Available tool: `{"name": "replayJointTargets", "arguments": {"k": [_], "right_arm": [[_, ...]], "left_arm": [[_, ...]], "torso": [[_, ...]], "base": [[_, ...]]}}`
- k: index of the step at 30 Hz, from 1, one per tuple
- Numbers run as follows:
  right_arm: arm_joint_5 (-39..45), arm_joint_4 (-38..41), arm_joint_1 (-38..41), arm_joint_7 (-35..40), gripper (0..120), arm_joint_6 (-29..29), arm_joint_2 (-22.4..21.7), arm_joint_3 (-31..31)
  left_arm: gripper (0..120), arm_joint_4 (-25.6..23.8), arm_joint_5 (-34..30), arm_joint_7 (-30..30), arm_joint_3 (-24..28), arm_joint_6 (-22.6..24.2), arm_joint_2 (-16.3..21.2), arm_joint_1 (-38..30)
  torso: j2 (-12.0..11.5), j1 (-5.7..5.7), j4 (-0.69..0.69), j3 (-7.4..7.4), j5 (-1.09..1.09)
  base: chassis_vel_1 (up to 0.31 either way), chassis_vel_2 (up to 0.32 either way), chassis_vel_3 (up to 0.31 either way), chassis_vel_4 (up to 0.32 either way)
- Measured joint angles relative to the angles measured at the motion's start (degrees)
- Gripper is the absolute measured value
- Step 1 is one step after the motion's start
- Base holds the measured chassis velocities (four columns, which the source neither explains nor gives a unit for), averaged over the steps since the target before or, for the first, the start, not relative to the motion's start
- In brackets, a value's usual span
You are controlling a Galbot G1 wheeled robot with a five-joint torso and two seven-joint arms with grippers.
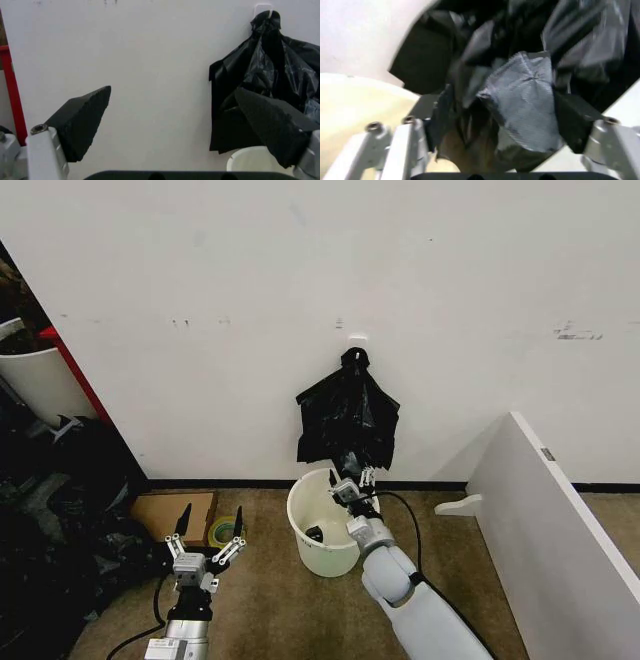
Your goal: Place the garbage bag over the trash bin.
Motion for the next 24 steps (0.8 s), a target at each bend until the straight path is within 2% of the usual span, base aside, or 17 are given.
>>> {"name": "replayJointTargets", "arguments": {"k": [2,8,11,13,18,20,22,24], "right_arm": [[0.1,-0.6,0.6,0.8,55,-1.0,0.0,0.0],[0.4,-1.9,2.0,2.1,52,-3.6,-0.2,-0.6],[1.2,-2.7,2.7,3.2,40,-5.0,-0.1,-1.2],[1.3,-2.8,2.8,3.3,38,-5.1,-0.1,-1.2],[1.4,-4.3,3.9,4.8,15,-5.9,0.4,-1.3],[1.4,-4.4,4.0,4.9,14,-6.0,0.4,-1.3],[1.4,-4.7,4.4,5.2,1,-6.5,0.5,-1.5],[1.5,-4.8,4.5,5.3,0,-6.6,0.4,-1.5]], "left_arm": [[98,0.2,0.0,0.0,0.1,0.0,-0.2,-0.1],[97,0.4,0.0,0.0,0.4,0.0,-0.5,-0.4],[97,0.6,-0.2,0.0,0.4,-0.1,-0.5,-0.7],[97,0.6,-0.2,-0.1,0.3,0.0,-0.5,-0.8],[97,0.9,-0.4,-0.1,0.4,0.0,-0.6,-1.0],[97,0.9,-0.4,-0.1,0.4,0.0,-0.6,-1.0],[97,0.9,-0.4,-0.1,0.5,0.0,-0.7,-1.1],[97,0.9,-0.4,-0.1,0.5,0.1,-0.7,-1.1]], "torso": [[0.0,0.00,0.00,0.00,0.00],[0.0,0.00,0.00,0.00,0.00],[0.0,0.00,0.00,-0.01,0.00],[0.0,0.00,0.00,-0.01,0.00],[0.0,-0.01,0.00,-0.01,0.00],[0.0,-0.01,0.00,-0.01,0.00],[0.0,-0.01,0.00,-0.01,0.00],[0.0,-0.01,0.00,-0.01,0.00]], "base": [[0.000,0.000,0.000,0.000],[0.000,0.000,0.000,0.000],[0.000,0.000,0.000,0.000],[0.000,0.000,0.000,0.000],[0.000,0.000,0.000,0.000],[0.000,0.000,0.000,0.000],[0.000,0.000,0.000,0.000],[0.000,0.000,0.000,0.000]]}}
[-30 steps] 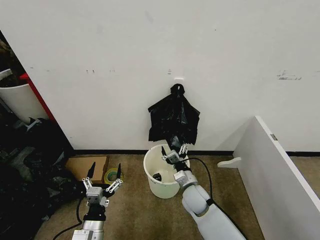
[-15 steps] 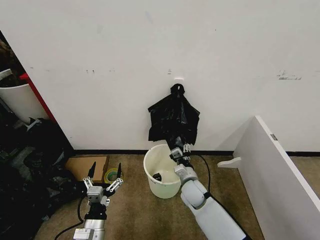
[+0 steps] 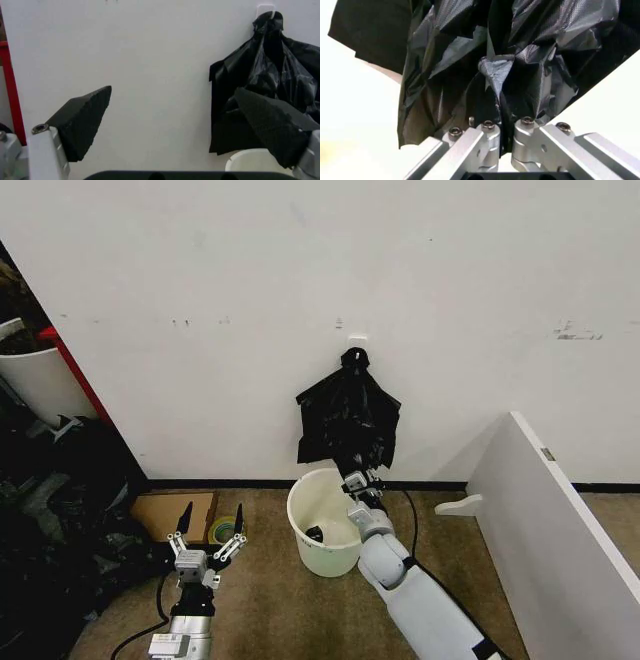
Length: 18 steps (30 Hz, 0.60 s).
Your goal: Place the garbage bag over the trash bin.
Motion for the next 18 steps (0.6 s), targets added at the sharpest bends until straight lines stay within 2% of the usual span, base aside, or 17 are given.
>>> {"name": "replayJointTargets", "arguments": {"k": [5,9,10,11,16,18], "right_arm": [[2.8,1.2,-0.4,-0.3,0,1.8,-0.7,0.4],[10.0,5.2,-2.9,-4.7,0,9.9,-1.8,2.7],[14.5,8.0,-4.8,-7.4,0,15.3,-2.9,3.8],[14.5,8.0,-4.8,-7.4,0,15.3,-2.9,3.8],[27.2,17.8,-10.7,-13.2,0,23.4,-6.4,5.6],[28.3,19.2,-11.6,-13.7,0,24.2,-6.7,5.8]], "left_arm": [[97,0.0,-0.2,0.0,-0.1,0.1,0.2,-0.1],[97,-0.4,-1.1,-0.1,0.1,0.5,0.6,-0.1],[97,-0.6,-1.4,-0.1,0.3,0.7,1.2,-0.4],[97,-0.6,-1.4,-0.1,0.3,0.7,1.2,-0.4],[97,-1.3,-3.7,-0.1,1.7,2.6,4.2,-2.2],[97,-1.5,-4.3,-0.1,2.1,3.1,4.9,-2.7]], "torso": [[0.0,0.00,0.00,0.00,0.00],[0.0,0.00,0.01,0.00,0.00],[0.0,0.00,0.00,0.00,0.01],[0.0,0.00,0.00,0.00,0.01],[0.0,0.00,0.00,0.00,0.00],[0.0,0.00,0.00,0.00,0.00]], "base": [[0.000,0.000,0.000,0.000],[0.000,0.000,0.000,0.000],[0.000,0.000,0.000,0.000],[0.000,0.000,0.000,0.000],[0.000,0.000,0.000,0.000],[0.000,0.000,0.000,0.000]]}}
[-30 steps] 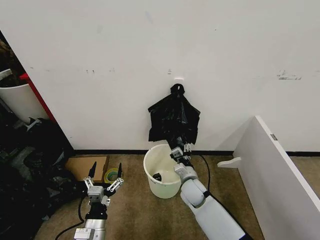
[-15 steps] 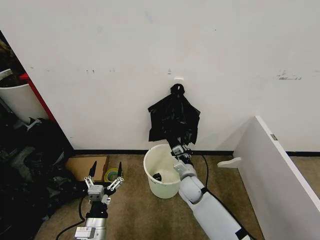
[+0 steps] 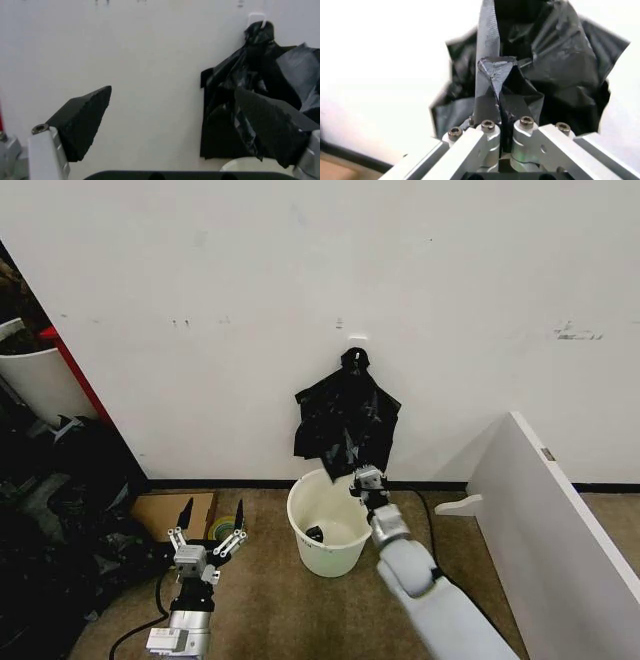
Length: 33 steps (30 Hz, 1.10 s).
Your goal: Place the garbage bag over the trash bin.
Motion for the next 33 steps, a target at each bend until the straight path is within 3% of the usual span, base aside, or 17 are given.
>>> {"name": "replayJointTargets", "arguments": {"k": [5,6,9,14,15,21,33], "right_arm": [[1.1,2.9,-2.5,-1.9,0,2.3,0.0,0.2],[0.5,2.6,-2.3,-2.2,0,2.7,0.5,-0.4],[-0.1,2.3,-2.2,-2.3,0,2.7,0.8,-0.7],[-0.9,1.2,-2.3,-2.2,0,3.4,1.4,-0.4],[-0.9,1.2,-2.3,-2.2,0,3.4,1.4,-0.4],[-0.9,1.4,-2.0,-2.0,0,3.5,1.8,-0.2],[-1.1,1.4,-1.4,-1.7,0,3.4,2.6,-0.1]], "left_arm": [[97,-1.8,-3.5,0.0,1.3,2.9,4.9,-3.0],[97,-3.2,-6.2,0.0,1.8,4.8,8.3,-4.6],[97,-3.9,-8.8,0.1,2.7,6.6,11.2,-6.7],[97,-2.6,-18.4,2.3,9.6,12.0,25.1,-18.2],[97,-2.6,-18.4,2.3,9.6,12.0,25.1,-18.2],[97,3.3,-24.0,3.1,21.3,14.8,32.9,-33.4],[96,8.8,-24.4,6.9,31.0,19.8,38.7,-45.2]], "torso": [[0.0,0.00,-0.03,0.00,0.00],[0.0,0.00,0.04,0.00,0.01],[0.0,0.00,0.03,0.00,0.02],[0.0,0.01,-0.02,0.01,0.00],[0.0,0.01,-0.02,0.01,0.00],[0.0,0.01,-0.03,0.02,-0.01],[0.0,0.01,0.00,0.01,-0.01]], "base": [[0.000,0.000,0.000,0.000],[0.000,0.000,0.000,0.000],[0.000,0.000,0.000,0.000],[0.000,0.000,0.000,0.000],[0.000,0.000,0.000,0.000],[0.000,0.000,0.000,0.000],[0.000,0.000,0.000,0.000]]}}
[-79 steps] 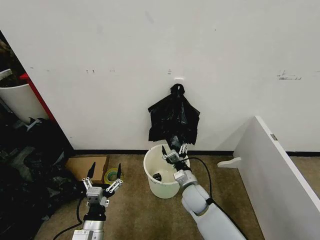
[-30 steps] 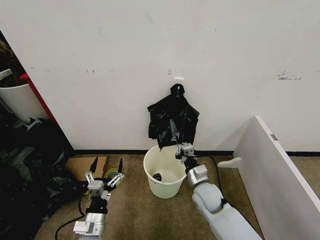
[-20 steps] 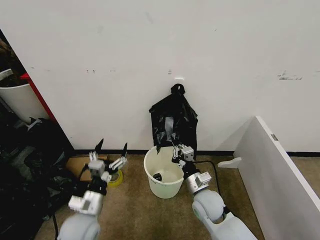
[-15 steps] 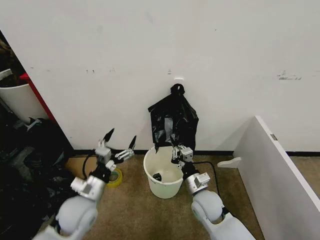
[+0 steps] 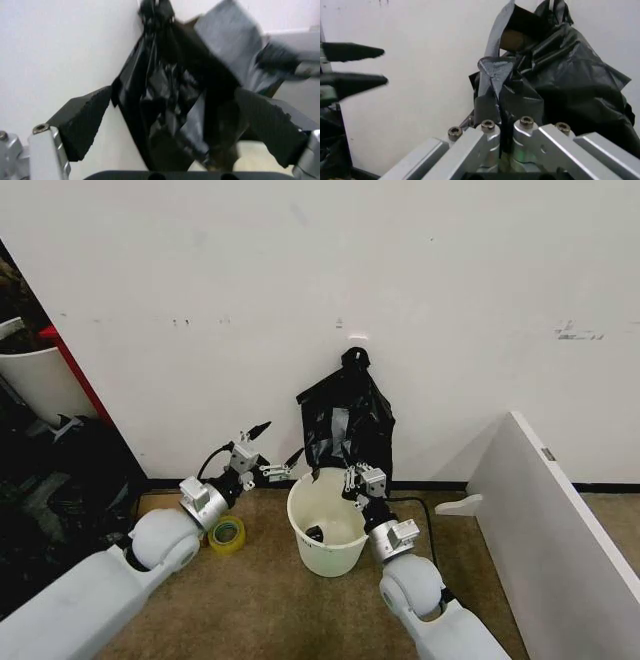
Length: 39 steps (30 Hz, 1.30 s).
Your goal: Place the garbage bag over the trash bin.
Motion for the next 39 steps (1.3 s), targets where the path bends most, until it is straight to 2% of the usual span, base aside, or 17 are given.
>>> {"name": "replayJointTargets", "arguments": {"k": [2,5,8,13,18,31,34,35,39], "right_arm": [[-0.1,0.0,-0.1,0.0,0,0.1,0.0,0.1],[-0.2,-0.1,-0.1,0.0,0,0.1,0.2,0.0],[-0.2,0.0,-0.1,0.0,0,0.1,0.2,0.0],[-0.3,0.6,-0.3,0.1,0,0.1,0.2,0.2],[-0.3,0.9,-0.6,0.1,0,0.1,0.0,0.5],[-0.3,0.9,-0.6,0.1,0,0.1,0.2,0.4],[-0.3,0.9,-0.5,0.1,0,0.1,0.2,0.3],[-0.3,0.9,-0.5,0.1,0,0.1,0.2,0.3],[-0.3,0.9,-0.5,0.1,0,0.0,0.2,0.2]], "left_arm": [[96,1.9,0.3,0.5,2.5,0.3,0.1,-3.1],[96,5.3,0.2,0.5,6.7,0.4,-1.7,-8.2],[96,7.0,0.1,0.7,9.3,0.4,-2.8,-10.6],[95,10.8,0.1,1.2,17.7,0.4,-4.4,-16.3],[95,13.8,0.5,1.2,21.2,0.1,-5.8,-19.9],[93,18.3,0.8,1.4,25.5,-0.3,-9.0,-24.2],[81,19.5,1.2,1.5,26.4,-0.8,-9.6,-25.1],[81,19.5,1.2,1.5,26.4,-0.8,-9.6,-25.1],[63,20.3,1.5,2.1,27.4,-1.3,-10.1,-25.9]], "torso": [[0.0,0.00,0.00,0.00,0.00],[0.0,0.00,0.00,0.00,0.00],[0.0,0.00,-0.02,0.00,0.01],[0.0,0.00,0.00,0.00,0.02],[0.0,-0.01,0.00,0.00,0.02],[0.0,-0.01,0.00,0.00,0.02],[0.0,-0.01,0.00,0.00,0.02],[0.0,-0.01,0.00,0.00,0.02],[0.0,-0.01,0.00,0.00,0.02]], "base": [[0.000,0.000,0.000,0.000],[0.000,0.000,0.000,0.000],[0.000,0.000,0.000,0.000],[0.000,0.000,0.000,0.000],[0.000,0.000,0.000,0.000],[0.000,0.000,0.000,0.000],[0.000,0.000,0.000,0.000],[0.000,0.000,0.000,0.000],[0.000,0.000,0.000,0.000]]}}
